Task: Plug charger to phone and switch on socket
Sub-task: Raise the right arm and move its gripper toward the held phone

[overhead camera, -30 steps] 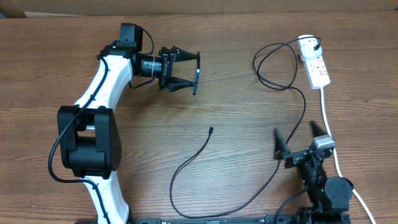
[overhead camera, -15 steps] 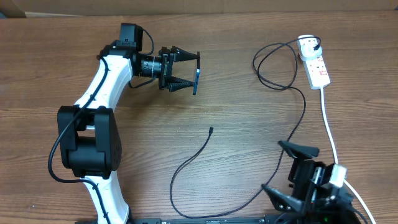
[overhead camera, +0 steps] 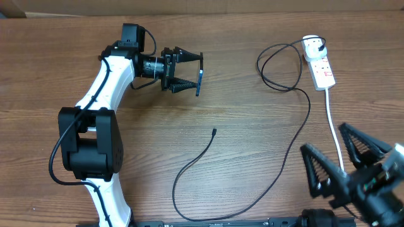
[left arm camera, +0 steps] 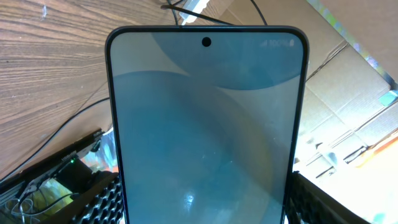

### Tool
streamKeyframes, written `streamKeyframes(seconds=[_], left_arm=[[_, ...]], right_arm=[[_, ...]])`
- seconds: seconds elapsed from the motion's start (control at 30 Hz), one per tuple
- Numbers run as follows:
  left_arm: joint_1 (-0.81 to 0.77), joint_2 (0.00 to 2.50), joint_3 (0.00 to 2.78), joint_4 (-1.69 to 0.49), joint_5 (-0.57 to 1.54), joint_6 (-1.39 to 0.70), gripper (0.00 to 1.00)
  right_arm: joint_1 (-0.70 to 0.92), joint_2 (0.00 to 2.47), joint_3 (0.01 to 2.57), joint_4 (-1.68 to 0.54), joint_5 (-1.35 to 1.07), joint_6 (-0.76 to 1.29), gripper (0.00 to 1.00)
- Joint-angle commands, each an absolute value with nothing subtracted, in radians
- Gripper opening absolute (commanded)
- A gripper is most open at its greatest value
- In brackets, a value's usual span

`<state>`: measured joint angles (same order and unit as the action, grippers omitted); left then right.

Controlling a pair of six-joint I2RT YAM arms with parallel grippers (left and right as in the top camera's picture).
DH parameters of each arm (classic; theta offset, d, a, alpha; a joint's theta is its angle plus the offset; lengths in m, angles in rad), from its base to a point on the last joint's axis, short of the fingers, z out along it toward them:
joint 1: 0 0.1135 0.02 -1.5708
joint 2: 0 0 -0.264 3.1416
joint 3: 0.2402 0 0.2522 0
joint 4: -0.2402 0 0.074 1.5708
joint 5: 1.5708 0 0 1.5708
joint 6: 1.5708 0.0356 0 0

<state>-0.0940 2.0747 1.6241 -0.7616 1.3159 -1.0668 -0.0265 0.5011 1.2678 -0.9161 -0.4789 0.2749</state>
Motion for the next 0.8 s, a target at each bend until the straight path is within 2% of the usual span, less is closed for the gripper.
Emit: streamKeyframes(seconds=[0.0,0.1,0.17,0.27,0.47,0.6,0.77], left_arm=[[-0.092,2.032,1.648,-0.758,1.354,-1.063,0.66],[-0.092,2.032,1.648,-0.759,1.350,-1.062,0.66],[-0.093,2.032,1.648,-0.758,1.350,-1.062,0.67],[-0.096,2.032,1.648,-0.759,1.350,-1.062,0.66],[-0.109,2.032,1.648,-0.759,1.328,-1.063,0.66],[-0.122,2.032,1.648,-0.759,1.287,-1.063,0.66],[-0.154,2.032,1.648,-0.759,1.248,-1.093,0.66]], right_arm=[[-0.028,0.663,1.424,-1.063,-0.432,0.194,1.00],[-0.028,0.741,1.464,-1.114,-0.712,0.193,1.00],[-0.028,0.780,1.452,-1.061,-0.851,0.230,1.00],[-0.027,0.842,1.453,-1.024,-0.881,0.326,1.00],[0.023,0.950,1.456,-1.114,-0.614,0.371,1.00],[0.163,1.036,1.456,-1.178,-0.374,0.403,1.00],[0.411,1.161,1.456,-1.185,-0.085,0.512,1.00]])
